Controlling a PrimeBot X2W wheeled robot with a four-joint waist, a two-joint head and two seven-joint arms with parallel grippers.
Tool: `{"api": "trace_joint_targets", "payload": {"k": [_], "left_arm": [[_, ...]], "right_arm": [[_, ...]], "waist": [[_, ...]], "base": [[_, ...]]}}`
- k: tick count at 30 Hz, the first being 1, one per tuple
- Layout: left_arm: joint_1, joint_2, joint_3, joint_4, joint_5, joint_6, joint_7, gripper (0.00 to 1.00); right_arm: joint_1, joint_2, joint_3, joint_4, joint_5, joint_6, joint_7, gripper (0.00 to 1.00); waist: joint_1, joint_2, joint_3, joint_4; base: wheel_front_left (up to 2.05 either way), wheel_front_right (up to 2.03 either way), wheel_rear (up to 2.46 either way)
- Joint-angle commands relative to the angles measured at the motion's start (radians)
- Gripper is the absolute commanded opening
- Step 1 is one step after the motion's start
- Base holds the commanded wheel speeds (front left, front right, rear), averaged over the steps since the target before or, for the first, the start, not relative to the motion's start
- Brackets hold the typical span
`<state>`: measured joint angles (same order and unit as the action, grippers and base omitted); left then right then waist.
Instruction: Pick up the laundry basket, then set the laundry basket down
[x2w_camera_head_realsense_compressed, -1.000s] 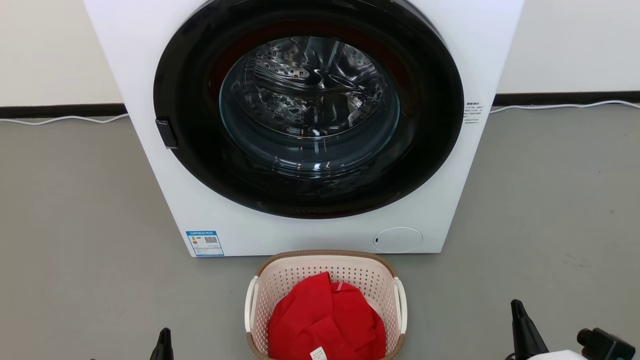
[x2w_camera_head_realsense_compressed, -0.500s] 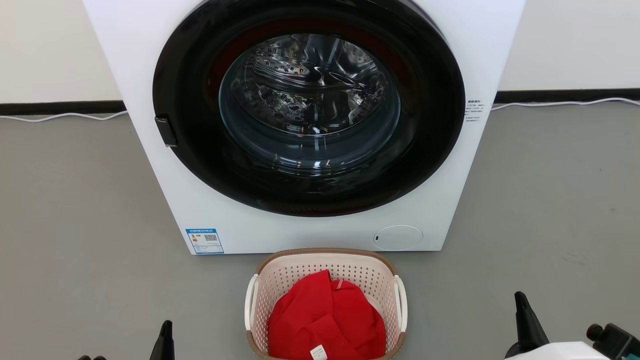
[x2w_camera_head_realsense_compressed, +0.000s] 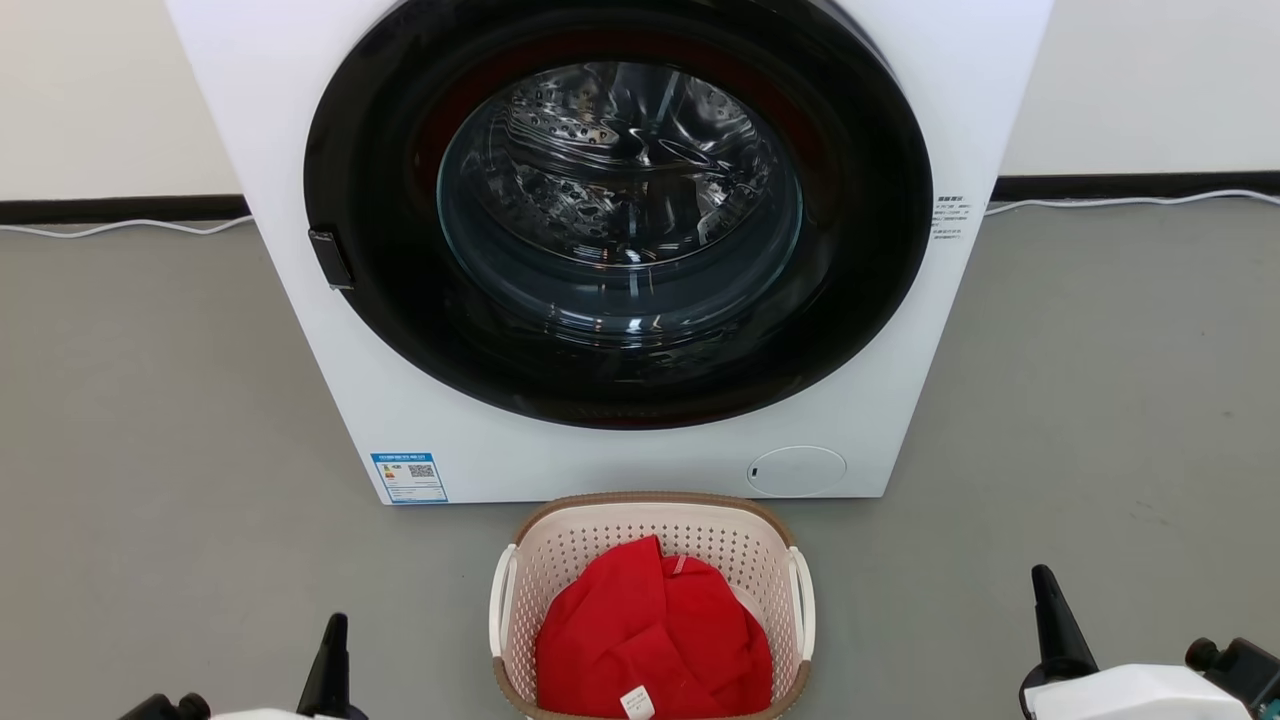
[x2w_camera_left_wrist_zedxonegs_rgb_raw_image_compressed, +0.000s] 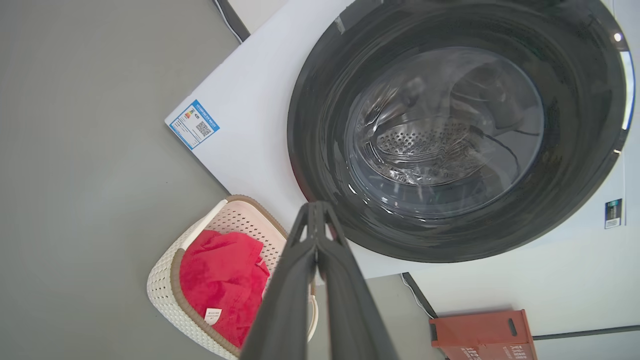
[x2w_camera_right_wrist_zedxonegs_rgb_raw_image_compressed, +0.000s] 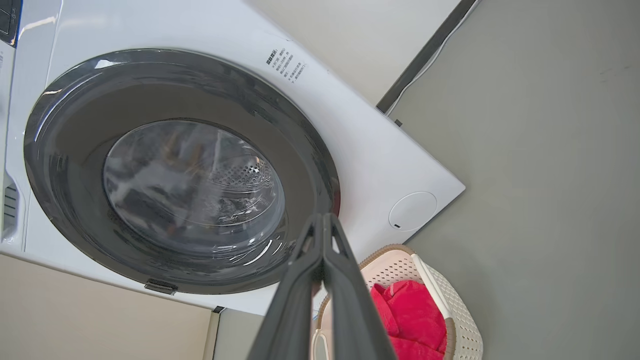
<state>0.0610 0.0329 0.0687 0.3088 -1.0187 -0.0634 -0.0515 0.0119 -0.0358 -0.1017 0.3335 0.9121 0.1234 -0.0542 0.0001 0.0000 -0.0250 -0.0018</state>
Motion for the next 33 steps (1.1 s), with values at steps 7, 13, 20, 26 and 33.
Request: {"api": "trace_joint_targets", "payload": {"k": [7, 13, 20, 26, 33], "left_arm": [[-0.072, 0.012, 0.024, -0.036, -0.092, -0.021, 0.025, 0.00], [-0.084, 0.012, 0.027, -0.040, -0.155, -0.027, 0.043, 0.00], [-0.099, 0.013, 0.030, -0.044, -0.229, -0.034, 0.063, 0.00], [-0.113, 0.014, 0.033, -0.048, -0.302, -0.041, 0.084, 0.00], [-0.127, 0.015, 0.036, -0.052, -0.375, -0.047, 0.105, 0.00]], "right_arm": [[-0.055, -0.011, 0.006, -0.038, 0.107, 0.005, 0.026, 0.00], [-0.063, -0.011, 0.003, -0.044, 0.181, 0.005, 0.044, 0.00], [-0.073, -0.012, 0.001, -0.052, 0.268, 0.005, 0.064, 0.00], [-0.082, -0.012, -0.002, -0.059, 0.355, 0.006, 0.085, 0.00], [-0.092, -0.013, -0.004, -0.067, 0.442, 0.006, 0.106, 0.00]], "waist": [[-0.0001, 0.0000, 0.004, 0.000], [-0.0001, 0.0000, 0.007, 0.000], [-0.0001, 0.0000, 0.010, 0.001], [-0.0001, 0.0000, 0.014, 0.001], [-0.0001, 0.0000, 0.018, 0.001]], "base": [[0.00, 0.00, 0.00], [0.00, 0.00, 0.00], [0.00, 0.00, 0.00], [0.00, 0.00, 0.00], [0.00, 0.00, 0.00]]}}
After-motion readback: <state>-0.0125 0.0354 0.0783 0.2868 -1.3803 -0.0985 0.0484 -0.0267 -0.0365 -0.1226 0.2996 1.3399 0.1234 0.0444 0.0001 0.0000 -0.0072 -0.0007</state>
